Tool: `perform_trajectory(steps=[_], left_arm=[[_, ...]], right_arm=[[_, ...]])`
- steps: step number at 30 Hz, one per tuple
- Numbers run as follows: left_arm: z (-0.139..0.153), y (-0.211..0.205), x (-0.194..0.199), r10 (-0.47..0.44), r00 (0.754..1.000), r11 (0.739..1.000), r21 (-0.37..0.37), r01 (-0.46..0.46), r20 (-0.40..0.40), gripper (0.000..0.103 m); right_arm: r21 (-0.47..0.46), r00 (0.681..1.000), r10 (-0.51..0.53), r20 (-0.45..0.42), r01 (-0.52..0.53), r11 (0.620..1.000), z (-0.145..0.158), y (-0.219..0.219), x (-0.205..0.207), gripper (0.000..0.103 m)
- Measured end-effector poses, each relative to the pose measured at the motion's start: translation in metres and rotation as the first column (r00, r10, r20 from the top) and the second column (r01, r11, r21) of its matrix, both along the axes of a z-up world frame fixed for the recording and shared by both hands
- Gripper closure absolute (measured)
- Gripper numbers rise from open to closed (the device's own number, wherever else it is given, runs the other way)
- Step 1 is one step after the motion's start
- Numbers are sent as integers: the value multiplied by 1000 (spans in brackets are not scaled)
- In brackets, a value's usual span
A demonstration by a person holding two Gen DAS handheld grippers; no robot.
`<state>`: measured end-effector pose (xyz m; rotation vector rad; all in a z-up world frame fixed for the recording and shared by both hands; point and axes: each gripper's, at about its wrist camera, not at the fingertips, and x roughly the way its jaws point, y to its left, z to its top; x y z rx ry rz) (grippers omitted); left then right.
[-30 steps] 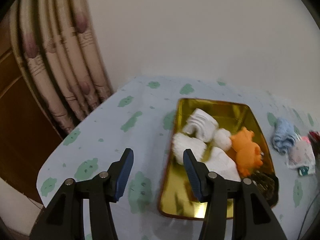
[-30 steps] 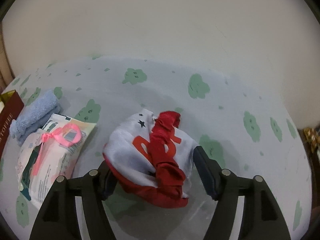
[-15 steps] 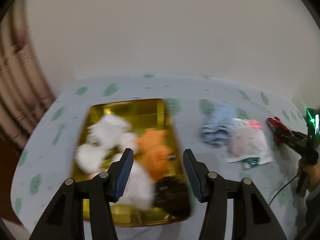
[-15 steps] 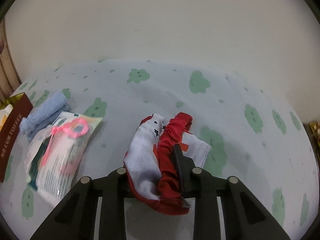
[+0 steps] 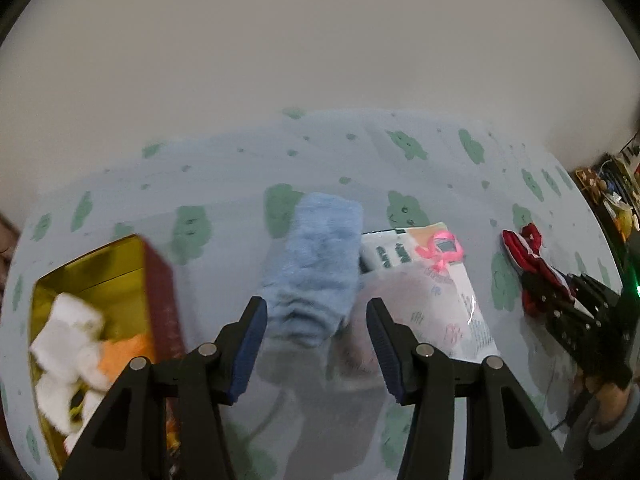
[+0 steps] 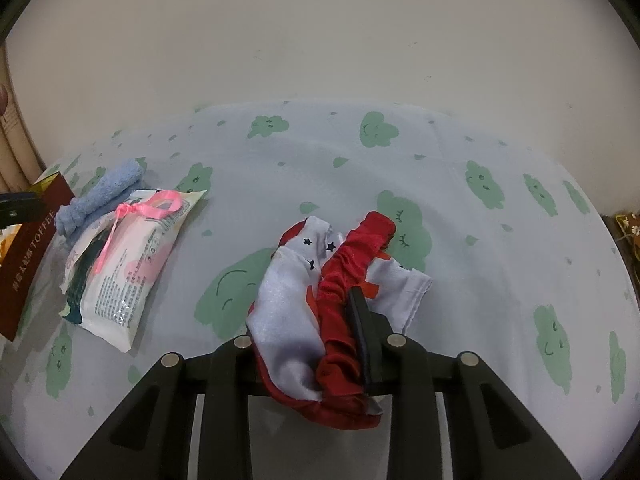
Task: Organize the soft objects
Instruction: 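Grasp the light blue towel with the left gripper while the right gripper holds the star-print cloth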
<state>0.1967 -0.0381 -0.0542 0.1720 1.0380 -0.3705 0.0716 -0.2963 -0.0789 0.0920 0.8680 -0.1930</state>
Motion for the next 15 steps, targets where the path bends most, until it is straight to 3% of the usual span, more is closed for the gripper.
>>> perform_trajectory(steps=[8,15], left_arm=[[-23,-23,43,2,996,1000,-2,-2,-91,50],[-44,-23,60,59,995,998,42,-56,-79,50]], right_arm=[[20,1000,8,-2,-8,1000,-1,-3,4,73],[28,1000,13,-5,-13,1000,2,-3,4,71]])
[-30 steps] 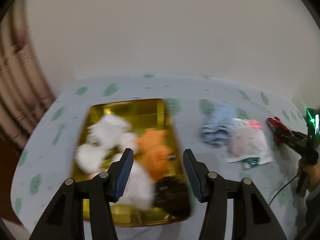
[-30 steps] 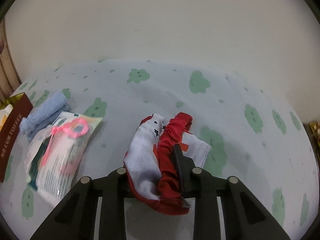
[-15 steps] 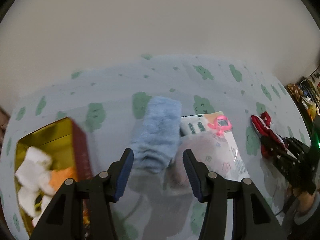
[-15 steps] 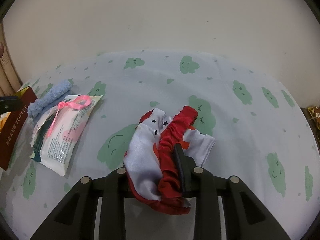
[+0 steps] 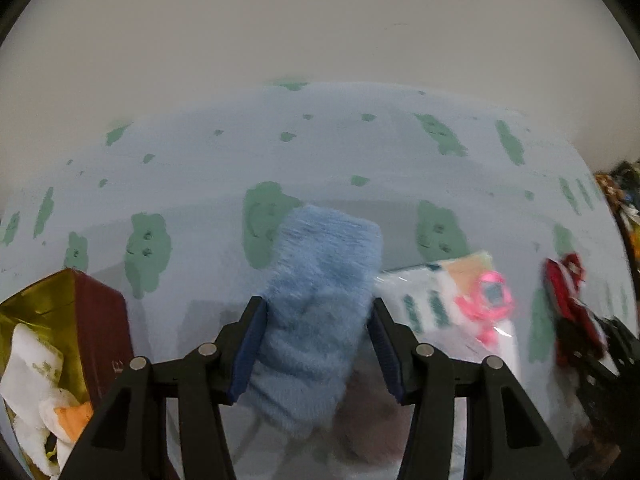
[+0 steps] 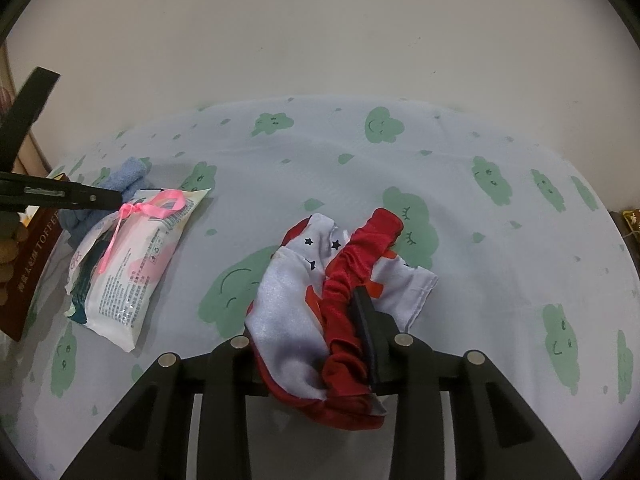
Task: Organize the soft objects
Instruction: 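Grasp the light blue towel with the left gripper while the right gripper holds the star-print cloth, then lift the blue towel toward the tin with the left gripper while the right gripper holds the cloth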
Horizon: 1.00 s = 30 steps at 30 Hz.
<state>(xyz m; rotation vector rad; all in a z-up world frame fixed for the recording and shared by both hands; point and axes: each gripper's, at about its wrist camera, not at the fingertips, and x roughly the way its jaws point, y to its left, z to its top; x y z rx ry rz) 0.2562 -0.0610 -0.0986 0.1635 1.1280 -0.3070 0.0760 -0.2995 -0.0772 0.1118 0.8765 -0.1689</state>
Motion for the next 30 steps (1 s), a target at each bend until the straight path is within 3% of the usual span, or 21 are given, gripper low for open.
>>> perform_trajectory(steps=[3,7,9,11,24,30], left_arm=[[-10,5,7,37,999,999,8,-37,-14,50],[-8,9,3,56,998,998,-12,-56,23,51],[-6,11,-2,54,998,998,-15,-53,29,68],[-3,11,-7,50,998,999,-8,-50,43,72],[33,13,-42,68,993,998,-21,-66,93,73],[66,24,-67,92,981,995,-50,-85,170,74]], right_arm=[[-3,1000,0,-2,0,1000,0,1,0,70],[-10,1000,4,-5,-4,1000,-1,2,1,69],[-9,1000,8,-7,-8,1000,-2,3,2,67],[-10,1000,8,-7,-8,1000,-2,3,2,66],[-24,1000,9,-13,-9,1000,-3,6,3,66],[-32,1000,11,-15,-11,999,-3,6,4,66]])
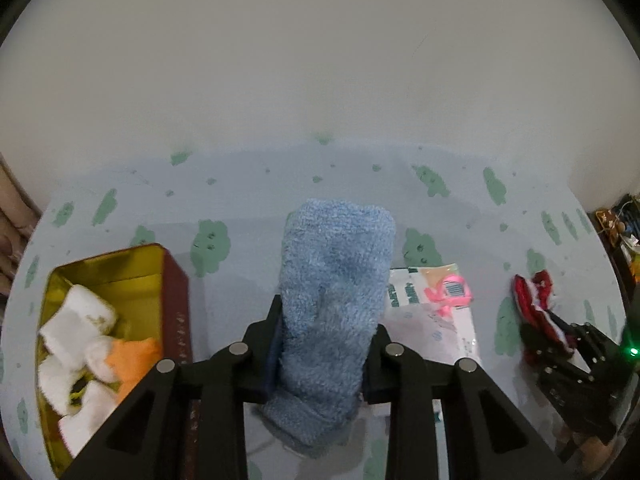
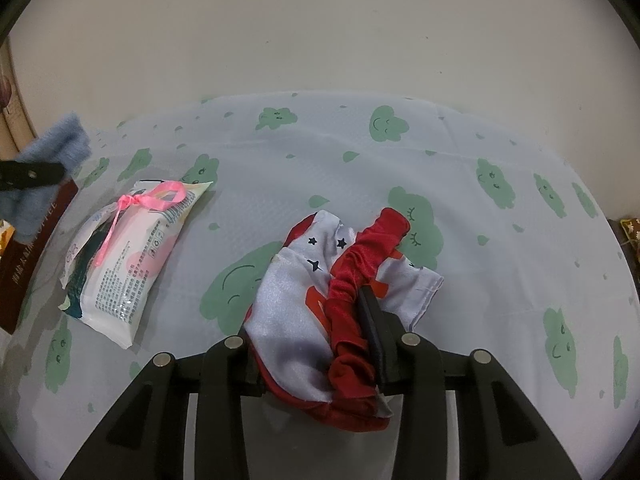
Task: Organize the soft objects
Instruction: 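Lift the blue towel toward the tin with the left gripper while the right gripper holds the cloth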
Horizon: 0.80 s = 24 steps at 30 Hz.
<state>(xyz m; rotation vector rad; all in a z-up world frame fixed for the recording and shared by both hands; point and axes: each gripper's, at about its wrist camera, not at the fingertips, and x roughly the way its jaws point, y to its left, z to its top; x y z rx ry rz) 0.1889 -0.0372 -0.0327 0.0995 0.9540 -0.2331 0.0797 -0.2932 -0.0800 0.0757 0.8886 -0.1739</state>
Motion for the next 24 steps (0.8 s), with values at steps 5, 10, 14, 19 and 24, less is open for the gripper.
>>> perform_trajectory(steps=[5,10,14,19,24], left_arm=[[20,14,-14,16,1000,1000,2,-16,21,74],[31,40,-21,60,998,998,-2,-60,22,74],[34,62,-25,99,995,995,22,-100,29,74],[40,91,-28,151,988,987,46,-153,38,74],[47,117,-30,190,980,977,82,-195,64,74]], right_arm=[[-11,1000,2,-2,-2,1000,0,1,0,66],[-15,1000,2,-3,-2,1000,0,2,0,66],[-16,1000,1,-3,-1,1000,0,2,0,65],[-20,1000,1,-3,-1,1000,0,2,0,65],[-23,1000,1,-4,-2,1000,0,2,0,65]])
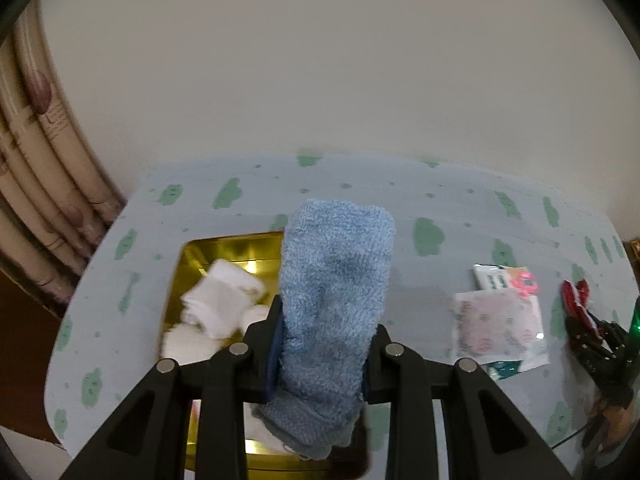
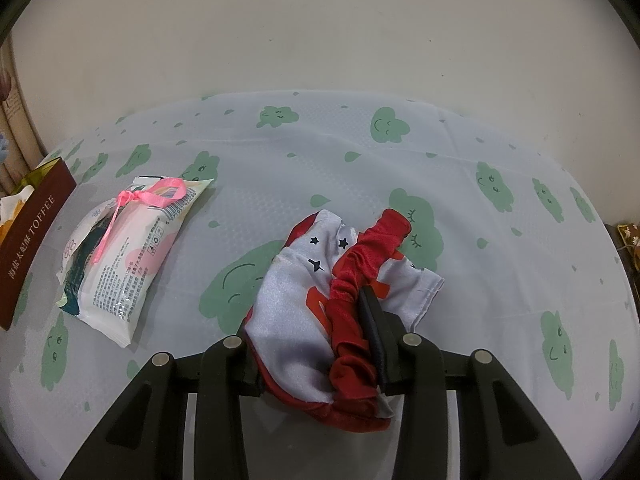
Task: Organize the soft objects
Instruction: 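Lift the blue towel toward the tin with the left gripper while the right gripper holds the cloth, then lower the blue towel into the gold tin and open the left gripper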
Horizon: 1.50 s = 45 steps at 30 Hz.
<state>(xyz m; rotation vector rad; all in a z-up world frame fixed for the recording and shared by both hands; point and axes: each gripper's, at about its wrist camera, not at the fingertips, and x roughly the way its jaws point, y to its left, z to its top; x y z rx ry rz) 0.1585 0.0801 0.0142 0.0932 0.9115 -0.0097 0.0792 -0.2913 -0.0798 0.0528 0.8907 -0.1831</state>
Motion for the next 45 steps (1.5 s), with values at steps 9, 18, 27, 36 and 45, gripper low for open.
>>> perform_trajectory(steps=[9,18,27,36,45], left_arm=[[-4,49,10,104,994,994,28,-104,-15,74],[-23,69,26,146,986,989,11,-145,-85,71],[-37,70,33,158,975,987,10,-158,-158,51],[-19,77,7,147,987,989,6,-147,-56,51],[-17,99,-60,168,981,983,55,-173,93,51]], right_arm=[[0,1000,0,0,0,1000,0,1,0,65],[-1,1000,0,0,0,1000,0,1,0,65],[-2,1000,-1,0,1,1000,0,1,0,65],[-4,1000,-1,-2,1,1000,-1,1,0,64],[-33,1000,1,-9,-1,999,-1,3,1,64]])
